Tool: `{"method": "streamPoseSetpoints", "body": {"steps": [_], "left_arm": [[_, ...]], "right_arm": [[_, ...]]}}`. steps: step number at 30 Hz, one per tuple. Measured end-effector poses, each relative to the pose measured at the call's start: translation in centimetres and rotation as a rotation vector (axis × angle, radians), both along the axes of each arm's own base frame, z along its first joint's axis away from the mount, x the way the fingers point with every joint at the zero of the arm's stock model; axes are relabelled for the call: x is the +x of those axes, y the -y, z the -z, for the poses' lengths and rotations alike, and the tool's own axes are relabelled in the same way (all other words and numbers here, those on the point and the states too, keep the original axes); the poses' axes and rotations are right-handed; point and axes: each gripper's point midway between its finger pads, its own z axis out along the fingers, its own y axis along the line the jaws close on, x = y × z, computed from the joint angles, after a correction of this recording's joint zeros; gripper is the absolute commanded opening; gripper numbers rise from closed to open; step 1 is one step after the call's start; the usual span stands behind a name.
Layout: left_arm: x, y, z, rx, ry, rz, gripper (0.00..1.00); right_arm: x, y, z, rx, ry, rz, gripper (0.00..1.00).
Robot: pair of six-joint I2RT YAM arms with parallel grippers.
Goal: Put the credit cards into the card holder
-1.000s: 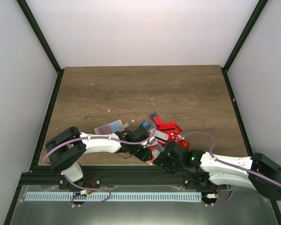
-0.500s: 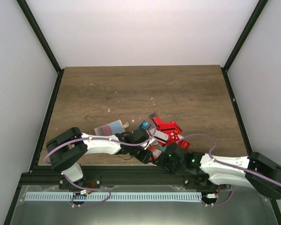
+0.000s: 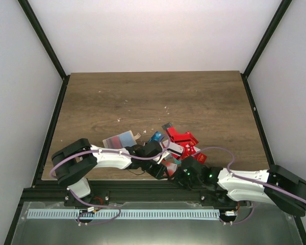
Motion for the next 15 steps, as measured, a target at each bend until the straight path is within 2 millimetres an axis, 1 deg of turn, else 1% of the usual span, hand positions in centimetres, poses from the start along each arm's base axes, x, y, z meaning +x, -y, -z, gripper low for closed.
{"method": "streamPoseSetpoints", "body": {"steps": [9,12,15], "left_arm": [[0.0,0.0,0.0,-0.002,-0.007,-0.004,0.36],[0.1,-0.1,-0.1,0.003,-0.006,-0.011,0.36],[0.1,-0.5,-0.3,0.020,-0.006,-0.028,0.37]], "right_arm": [[0.1,0.1,-0.6,0.015,0.032,-0.032,0.02],[0.2,0.0,-1.0,0.029,0.055,-0.041,0.01],[1.0,-0.2,-1.9,0.052,0.098,-0.031,0.01]]}}
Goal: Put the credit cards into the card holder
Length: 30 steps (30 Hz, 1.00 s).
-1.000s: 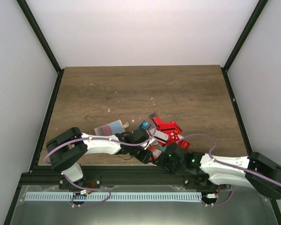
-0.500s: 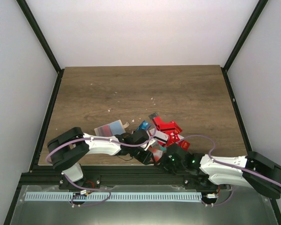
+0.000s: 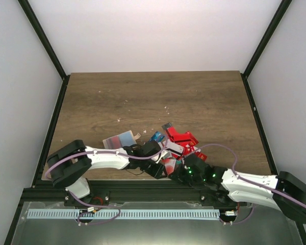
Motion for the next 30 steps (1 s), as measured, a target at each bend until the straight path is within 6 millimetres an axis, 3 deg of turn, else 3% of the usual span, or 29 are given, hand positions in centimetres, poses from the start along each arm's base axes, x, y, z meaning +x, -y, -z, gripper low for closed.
{"method": "streamPoseSetpoints", "body": {"steps": [3,8,10,14,18,21,24,30], "left_arm": [[0.5,-0.5,-1.7,-0.006,0.028,-0.037,0.39],[3.6,-1.9,-8.1,-0.131,0.118,-0.162,0.44],[5.4,-3.5,-11.0,-0.195,0.166,-0.242,0.46],[8.0,-7.4,-14.6,-0.272,0.237,-0.376,0.48],[9.9,-11.2,-16.1,-0.316,0.262,-0.485,0.48],[10.4,-12.6,-16.5,-0.350,0.240,-0.511,0.49],[9.8,-12.9,-17.1,-0.401,0.205,-0.488,0.51],[8.0,-12.1,-19.2,-0.522,0.166,-0.377,0.50]], "right_arm": [[0.2,0.0,-0.7,0.014,0.038,-0.011,0.01],[0.6,-0.2,-2.2,0.026,0.134,-0.071,0.01],[1.2,-0.6,-3.4,0.044,0.189,-0.091,0.01],[3.5,-2.0,-6.5,0.102,0.307,-0.133,0.01],[5.3,-4.0,-9.0,0.172,0.393,-0.235,0.01],[5.8,-6.0,-10.7,0.245,0.448,-0.349,0.01],[5.6,-7.4,-12.6,0.331,0.512,-0.460,0.01],[4.9,-8.5,-16.3,0.466,0.640,-0.598,0.01]]}}
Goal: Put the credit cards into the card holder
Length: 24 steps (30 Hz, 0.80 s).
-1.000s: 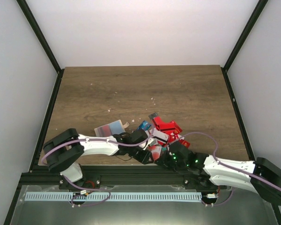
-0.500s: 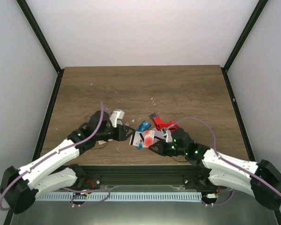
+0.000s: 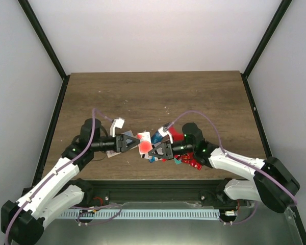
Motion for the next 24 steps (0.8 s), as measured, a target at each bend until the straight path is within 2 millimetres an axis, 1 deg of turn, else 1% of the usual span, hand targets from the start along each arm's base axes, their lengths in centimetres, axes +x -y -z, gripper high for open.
{"method": "streamPoseSetpoints", "body": {"steps": [4,9,15,16,17,20,21,22,24], "left_arm": [[-1.0,0.4,-0.9,-0.051,0.015,0.058,0.42],[-2.0,0.8,-2.0,-0.113,0.029,0.121,0.33],[-2.7,1.1,-3.2,-0.162,0.049,0.165,0.16],[-2.8,1.1,-3.3,-0.167,0.051,0.170,0.12],[-2.8,1.2,-3.4,-0.172,0.049,0.173,0.06],[-2.9,1.5,-3.4,-0.180,0.048,0.185,0.04],[-2.9,1.6,-3.4,-0.180,0.048,0.187,0.04],[-2.8,1.6,-3.4,-0.178,0.049,0.182,0.04],[-2.5,1.5,-3.2,-0.168,0.052,0.162,0.04]], "right_arm": [[-0.5,-0.1,-1.6,0.065,0.045,-0.056,0.01],[-1.0,-0.1,-3.0,0.120,0.074,-0.103,0.01],[-1.4,-0.2,-3.9,0.158,0.089,-0.131,0.01],[-1.4,-0.2,-4.0,0.163,0.090,-0.135,0.01],[-1.4,-0.2,-4.1,0.167,0.091,-0.138,0.01],[-1.5,-0.2,-4.3,0.176,0.088,-0.149,0.01],[-1.6,-0.3,-4.3,0.178,0.085,-0.153,0.05],[-1.6,-0.3,-4.3,0.178,0.079,-0.154,0.13],[-1.3,-0.4,-4.1,0.172,0.070,-0.146,0.23]]}}
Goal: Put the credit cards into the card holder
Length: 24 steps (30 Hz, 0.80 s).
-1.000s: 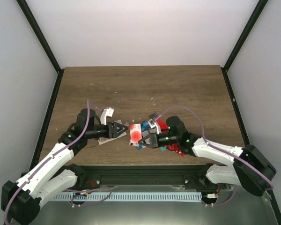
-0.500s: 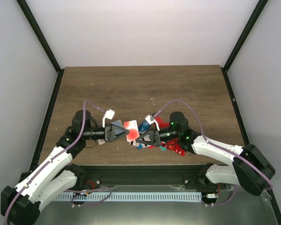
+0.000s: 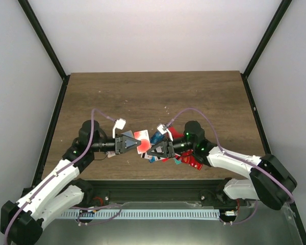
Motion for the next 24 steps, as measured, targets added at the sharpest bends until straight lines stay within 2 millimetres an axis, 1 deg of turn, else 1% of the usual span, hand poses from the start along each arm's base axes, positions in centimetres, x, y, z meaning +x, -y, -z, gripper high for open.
{"method": "streamPoseSetpoints", "body": {"steps": [2,4,7,9,12,14,20,24], "left_arm": [[0.6,-0.2,0.7,0.028,-0.007,-0.038,0.04],[1.3,-0.5,1.6,0.074,-0.023,-0.088,0.04],[3.0,-1.3,2.7,0.159,-0.049,-0.184,0.04],[4.7,-2.4,3.4,0.224,-0.061,-0.277,0.04],[7.0,-4.7,4.8,0.323,-0.096,-0.426,0.04],[8.1,-6.3,6.0,0.380,-0.129,-0.506,0.04],[9.8,-10.9,9.6,0.517,-0.253,-0.685,0.04],[10.1,-11.9,10.8,0.552,-0.295,-0.714,0.04]], "right_arm": [[0.4,-0.1,0.4,-0.015,-0.009,0.019,0.31],[1.0,-0.2,1.0,-0.040,-0.014,0.054,0.32],[2.1,-0.2,2.4,-0.096,-0.023,0.120,0.34],[2.7,-0.1,3.5,-0.138,-0.030,0.159,0.34],[3.9,-0.1,4.6,-0.194,-0.033,0.215,0.34],[4.6,0.0,5.2,-0.222,-0.029,0.251,0.34],[6.0,0.4,6.6,-0.280,-0.026,0.324,0.34],[7.8,0.3,8.0,-0.359,-0.043,0.393,0.34]]}}
